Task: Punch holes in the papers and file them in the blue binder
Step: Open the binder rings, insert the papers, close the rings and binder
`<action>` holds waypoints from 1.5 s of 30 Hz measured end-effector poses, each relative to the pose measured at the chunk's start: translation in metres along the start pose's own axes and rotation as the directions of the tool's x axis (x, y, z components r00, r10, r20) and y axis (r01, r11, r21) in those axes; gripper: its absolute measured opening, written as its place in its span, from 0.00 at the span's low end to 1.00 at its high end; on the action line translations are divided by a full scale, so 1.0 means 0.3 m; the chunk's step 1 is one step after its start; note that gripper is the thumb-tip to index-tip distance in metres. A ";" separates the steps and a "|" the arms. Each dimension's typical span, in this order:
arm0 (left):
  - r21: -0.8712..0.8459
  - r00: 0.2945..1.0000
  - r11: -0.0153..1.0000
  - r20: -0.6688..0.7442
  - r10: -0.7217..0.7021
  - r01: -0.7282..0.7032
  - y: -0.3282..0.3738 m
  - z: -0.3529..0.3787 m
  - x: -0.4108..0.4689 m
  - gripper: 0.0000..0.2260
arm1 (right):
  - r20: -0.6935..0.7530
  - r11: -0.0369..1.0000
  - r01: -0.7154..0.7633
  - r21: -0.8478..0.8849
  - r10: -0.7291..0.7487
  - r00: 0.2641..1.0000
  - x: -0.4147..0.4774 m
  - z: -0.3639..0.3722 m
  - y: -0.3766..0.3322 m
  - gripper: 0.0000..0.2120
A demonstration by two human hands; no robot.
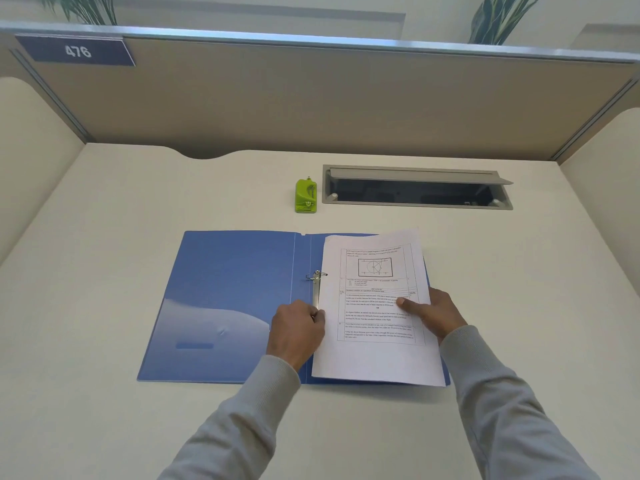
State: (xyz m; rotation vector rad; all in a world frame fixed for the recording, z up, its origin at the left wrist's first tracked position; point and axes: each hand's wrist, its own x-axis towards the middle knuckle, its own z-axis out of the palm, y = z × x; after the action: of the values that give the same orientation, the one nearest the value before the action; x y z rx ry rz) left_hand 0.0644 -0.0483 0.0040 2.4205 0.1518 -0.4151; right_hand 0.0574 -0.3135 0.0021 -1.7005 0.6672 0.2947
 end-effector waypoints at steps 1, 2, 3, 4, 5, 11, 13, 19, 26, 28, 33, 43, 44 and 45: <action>-0.038 1.000 0.999 0.012 -0.016 0.017 0.002 0.002 -0.004 0.18 | 0.002 1.000 0.000 0.004 0.000 1.000 -0.002 0.001 -0.002 0.22; -0.090 0.999 0.995 0.029 -0.044 0.047 0.005 0.003 -0.006 0.16 | 0.001 1.000 -0.001 0.009 0.001 1.000 -0.003 0.001 -0.002 0.22; -0.144 0.997 0.986 0.039 -0.073 0.078 0.011 -0.001 -0.011 0.13 | 0.001 1.000 -0.002 0.014 0.002 1.000 -0.006 0.001 -0.003 0.21; -0.186 0.995 0.978 0.040 -0.094 0.099 0.015 -0.005 -0.015 0.10 | 0.001 1.000 -0.001 0.021 0.001 1.000 -0.010 0.001 -0.007 0.21; -0.203 0.995 0.974 0.031 -0.099 0.104 0.017 -0.005 -0.020 0.09 | 0.004 0.999 -0.001 0.033 0.001 1.000 -0.013 0.001 -0.007 0.21; -0.280 0.994 0.954 0.021 -0.105 0.107 0.003 0.009 -0.015 0.08 | 0.030 0.997 -0.013 0.081 0.010 0.999 -0.027 -0.002 0.000 0.21; -0.319 0.993 0.940 0.023 -0.118 0.119 -0.001 0.011 -0.015 0.08 | 0.033 0.996 -0.010 0.085 0.007 0.999 -0.031 -0.001 0.000 0.20; -0.385 0.988 0.914 -0.032 -0.149 0.126 -0.013 0.005 -0.024 0.07 | 0.033 0.996 0.000 0.088 -0.003 0.999 -0.039 0.000 -0.001 0.19; -0.322 0.991 0.939 -0.013 -0.133 0.122 -0.024 -0.010 0.004 0.08 | 0.045 0.994 0.025 0.107 -0.030 0.999 -0.056 0.005 -0.017 0.16; -0.252 0.994 0.962 -0.002 -0.110 0.106 -0.025 -0.017 0.018 0.07 | 0.051 0.993 0.029 0.115 -0.035 0.998 -0.060 0.007 -0.019 0.15; -0.157 0.995 0.983 0.047 -0.088 0.094 -0.032 -0.029 0.061 0.07 | 0.040 0.993 0.017 0.114 -0.022 0.999 -0.059 0.004 -0.014 0.17; -0.204 0.988 0.973 0.129 -0.080 0.106 -0.052 -0.013 0.069 0.06 | 0.004 0.998 0.024 0.051 -0.024 1.000 -0.051 -0.014 -0.004 0.20; -0.203 0.989 0.974 0.126 -0.077 0.101 -0.056 -0.009 0.071 0.05 | -0.005 0.999 0.029 0.033 -0.029 1.000 -0.048 -0.016 -0.001 0.20; -0.189 0.990 0.977 0.121 -0.071 0.093 -0.059 -0.004 0.073 0.05 | -0.014 0.999 0.038 0.012 -0.038 0.999 -0.045 -0.020 0.001 0.20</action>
State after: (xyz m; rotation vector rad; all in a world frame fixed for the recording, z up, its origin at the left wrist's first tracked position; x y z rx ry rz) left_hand 0.0815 -0.0338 -0.0129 2.1976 0.2316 -0.5488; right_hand 0.0453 -0.3155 0.0106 -1.7032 0.6449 0.2519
